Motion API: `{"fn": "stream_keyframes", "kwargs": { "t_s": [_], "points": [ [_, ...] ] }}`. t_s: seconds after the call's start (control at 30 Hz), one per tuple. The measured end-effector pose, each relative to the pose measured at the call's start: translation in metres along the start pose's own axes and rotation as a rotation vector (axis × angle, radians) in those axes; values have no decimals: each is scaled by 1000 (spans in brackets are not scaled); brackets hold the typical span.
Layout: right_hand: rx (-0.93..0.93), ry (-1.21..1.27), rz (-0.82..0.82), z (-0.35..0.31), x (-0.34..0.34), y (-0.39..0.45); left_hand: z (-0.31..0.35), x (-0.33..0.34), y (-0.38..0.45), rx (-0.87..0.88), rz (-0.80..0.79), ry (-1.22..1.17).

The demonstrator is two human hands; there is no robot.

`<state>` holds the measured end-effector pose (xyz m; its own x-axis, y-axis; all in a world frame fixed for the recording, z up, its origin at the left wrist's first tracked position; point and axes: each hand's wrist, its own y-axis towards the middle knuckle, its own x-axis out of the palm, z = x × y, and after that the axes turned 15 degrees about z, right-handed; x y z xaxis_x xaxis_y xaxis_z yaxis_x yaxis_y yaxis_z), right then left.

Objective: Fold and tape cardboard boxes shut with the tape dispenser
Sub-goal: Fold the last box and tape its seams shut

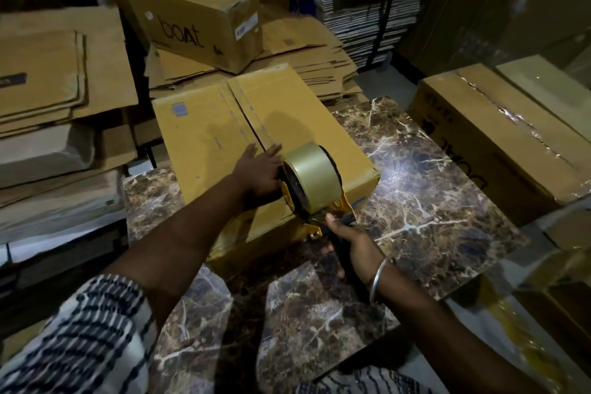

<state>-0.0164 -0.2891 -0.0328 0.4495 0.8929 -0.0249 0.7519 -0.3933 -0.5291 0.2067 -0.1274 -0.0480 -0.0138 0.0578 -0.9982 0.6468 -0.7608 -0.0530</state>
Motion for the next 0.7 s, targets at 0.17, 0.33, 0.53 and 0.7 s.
{"fn": "stream_keyframes", "kwargs": {
  "t_s": [0.17, 0.33, 0.53, 0.7],
  "points": [
    [-65, 0, 31, 9, -4, -5, 7, -4, -8, 39, 22, 27],
    [-38, 113, 12, 33, -25, -25, 7, 0, -8, -21, 69, -82],
    [-108, 69, 113, 55, -34, -32, 13, -4, -4, 30, 132, -23],
    [-61, 120, 103, 70, -33, -14, 27, -5, -8, 191, 46, -52]
  ]
}}
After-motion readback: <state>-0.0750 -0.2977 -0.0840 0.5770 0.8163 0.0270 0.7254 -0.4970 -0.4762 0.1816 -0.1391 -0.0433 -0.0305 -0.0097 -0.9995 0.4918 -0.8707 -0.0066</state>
